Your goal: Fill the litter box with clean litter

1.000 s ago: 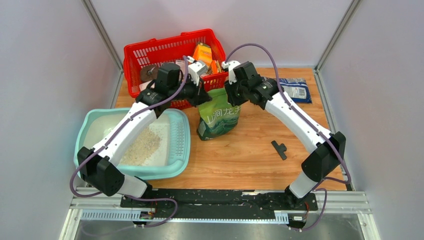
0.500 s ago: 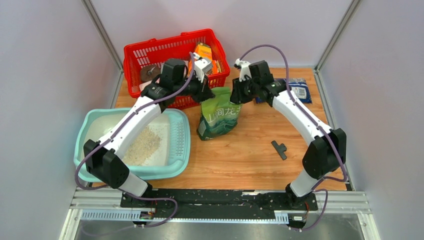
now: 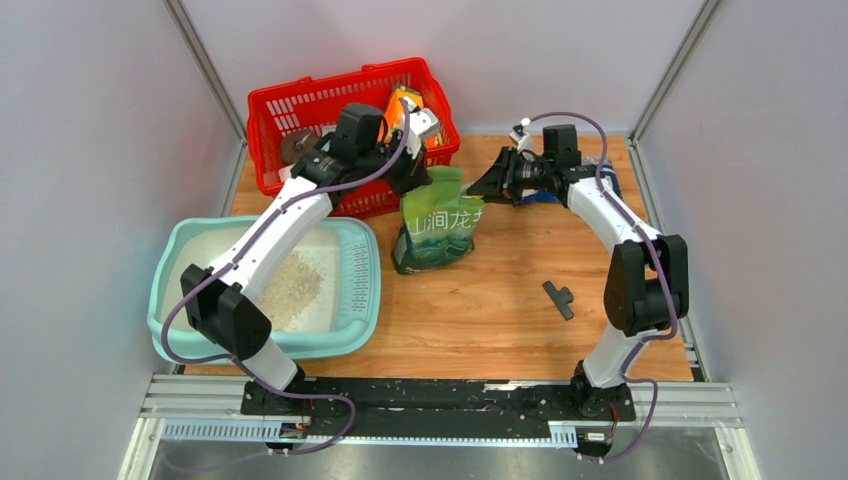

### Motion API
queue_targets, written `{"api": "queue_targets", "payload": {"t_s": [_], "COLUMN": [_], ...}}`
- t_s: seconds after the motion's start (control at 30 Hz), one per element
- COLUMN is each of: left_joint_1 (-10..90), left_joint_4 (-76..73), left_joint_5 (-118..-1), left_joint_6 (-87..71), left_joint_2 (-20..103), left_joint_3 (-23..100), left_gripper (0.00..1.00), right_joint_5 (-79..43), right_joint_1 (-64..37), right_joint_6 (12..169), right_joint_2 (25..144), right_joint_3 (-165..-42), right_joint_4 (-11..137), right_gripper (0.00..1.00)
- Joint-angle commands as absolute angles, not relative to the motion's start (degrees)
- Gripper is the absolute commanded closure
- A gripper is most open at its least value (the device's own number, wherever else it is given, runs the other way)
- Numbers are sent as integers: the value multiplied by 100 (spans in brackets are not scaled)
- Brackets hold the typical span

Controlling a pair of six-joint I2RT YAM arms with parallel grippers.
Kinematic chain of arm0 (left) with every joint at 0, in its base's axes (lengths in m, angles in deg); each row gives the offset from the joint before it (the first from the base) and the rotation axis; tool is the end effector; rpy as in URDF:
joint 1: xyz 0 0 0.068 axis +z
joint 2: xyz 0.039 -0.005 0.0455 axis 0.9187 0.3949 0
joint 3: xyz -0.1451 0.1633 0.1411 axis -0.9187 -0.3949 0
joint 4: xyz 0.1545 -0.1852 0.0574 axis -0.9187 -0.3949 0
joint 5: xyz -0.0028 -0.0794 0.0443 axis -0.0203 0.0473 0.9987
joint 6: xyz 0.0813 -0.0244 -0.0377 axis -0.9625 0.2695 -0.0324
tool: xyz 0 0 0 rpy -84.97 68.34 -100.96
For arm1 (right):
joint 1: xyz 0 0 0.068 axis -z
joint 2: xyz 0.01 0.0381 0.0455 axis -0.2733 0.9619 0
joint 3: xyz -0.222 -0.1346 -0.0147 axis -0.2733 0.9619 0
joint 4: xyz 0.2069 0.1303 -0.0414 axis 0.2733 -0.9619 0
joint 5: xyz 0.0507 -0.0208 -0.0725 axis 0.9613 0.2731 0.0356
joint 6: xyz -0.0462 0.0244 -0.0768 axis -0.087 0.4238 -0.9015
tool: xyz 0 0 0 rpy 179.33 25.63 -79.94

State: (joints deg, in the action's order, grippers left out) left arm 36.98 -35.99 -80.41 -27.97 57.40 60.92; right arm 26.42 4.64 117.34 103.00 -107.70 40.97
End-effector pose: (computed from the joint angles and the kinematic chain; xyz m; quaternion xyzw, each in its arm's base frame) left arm 0.3115 -0.2254 0.3634 0.3956 0.7472 -0.3043 0.4390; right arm 0.3717 0.1410 0.2543 -0.0154 0.8408 0.5089 0.1840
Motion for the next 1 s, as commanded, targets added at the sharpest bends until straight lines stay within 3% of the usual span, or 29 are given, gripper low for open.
{"api": "queue_targets", "payload": {"t_s": [0.0, 0.33, 0.5, 0.8, 0.97], "left_joint_1": [3774, 3774, 3774, 3774, 3774], "left_joint_4": [-2722, -3479, -3532, -3268, -3268], "left_joint_5": [-7805, -7769, -7892, -8314, -8288], "left_joint_6": [-3649, -4688, -5416, -5664, -5821], "left_joint_2": [5497, 5594, 5462, 5709, 5437], "left_joint_3": [6897, 7380, 7407, 7662, 7215], "left_gripper": [100, 100, 100, 100, 100], "right_joint_5": [3596, 3939, 4149, 4168, 4123], "right_joint_1": [751, 1155, 1699, 1867, 2201], "right_joint_6": [13257, 15042, 14858, 13610, 14653], "right_joint_2": [10312, 10084, 10031, 9635, 9644], "right_joint_3": [-10619, -9669, -9730, -9994, -9441], "right_joint_4": [5297, 8084, 7998, 6093, 7134], "right_gripper": [100, 100, 100, 100, 100]}}
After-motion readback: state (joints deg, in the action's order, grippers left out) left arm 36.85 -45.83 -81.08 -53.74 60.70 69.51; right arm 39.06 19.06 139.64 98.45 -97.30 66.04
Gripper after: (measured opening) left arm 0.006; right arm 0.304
